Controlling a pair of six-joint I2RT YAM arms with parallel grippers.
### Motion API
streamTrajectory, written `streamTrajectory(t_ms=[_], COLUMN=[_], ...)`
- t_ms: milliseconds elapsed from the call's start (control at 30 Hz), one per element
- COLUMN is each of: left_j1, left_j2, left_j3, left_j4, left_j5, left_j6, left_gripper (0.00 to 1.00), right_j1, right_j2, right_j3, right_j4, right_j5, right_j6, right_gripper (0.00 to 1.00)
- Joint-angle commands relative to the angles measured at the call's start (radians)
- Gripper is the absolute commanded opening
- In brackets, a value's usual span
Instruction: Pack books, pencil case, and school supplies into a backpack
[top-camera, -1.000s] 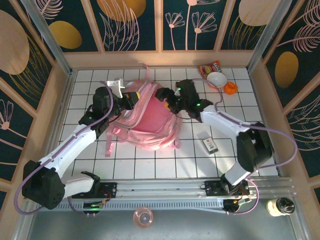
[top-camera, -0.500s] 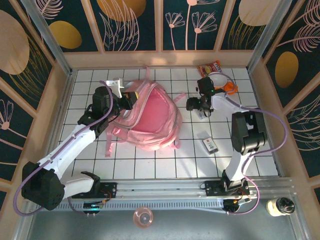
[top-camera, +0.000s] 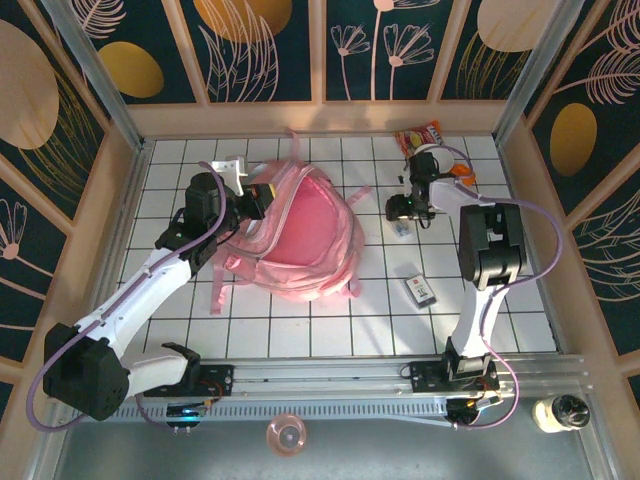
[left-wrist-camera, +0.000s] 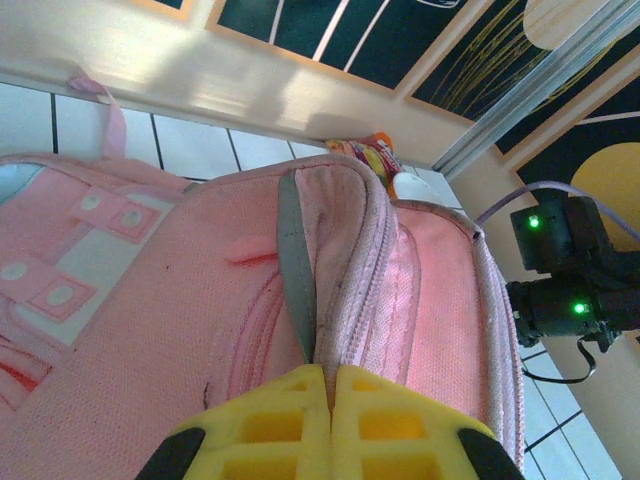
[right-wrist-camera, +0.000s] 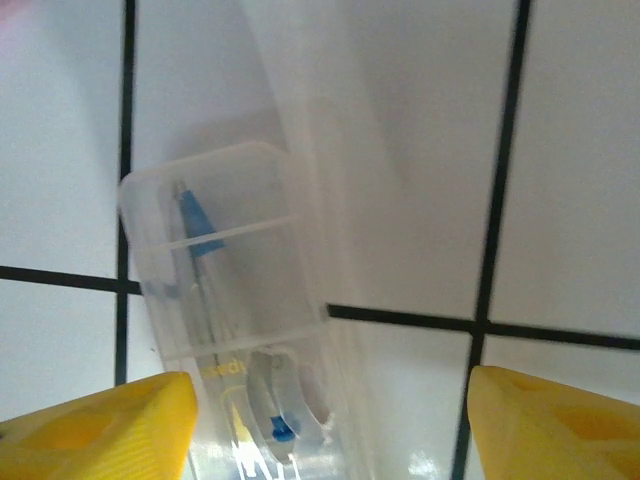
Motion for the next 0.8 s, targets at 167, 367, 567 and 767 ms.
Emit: streamTrajectory(t_ms=[167,367,567,767], left_j1=[0.003,0.003,0.003,0.003], left_j2=[0.007,-0.001,-0.014,-0.012], left_j3=[0.053,0.053,0.053,0.053], left_j4=[0.058,0.058,0.054,0.065], left_j5=[-0.035,-0.032,-0.036,-0.032], left_j6=[0.010,0.011,0.015,0.009], left_gripper=[0.00,0.00,0.00,0.00], right_j1=[-0.004,0.003,0.003,0.006], right_j2=[0.073,0.036,-0.040,-0.016], right_j3=[0.027,0.015,0.031,0.039], right_j4=[-0.017,-0.039,-0.080,-0.080], right_j5=[-0.074,-0.095,-0.070,-0.078], right_j6=[-0.003,0.032,0.051,0.037], right_gripper=[0.52,0.69,0.72,0.76])
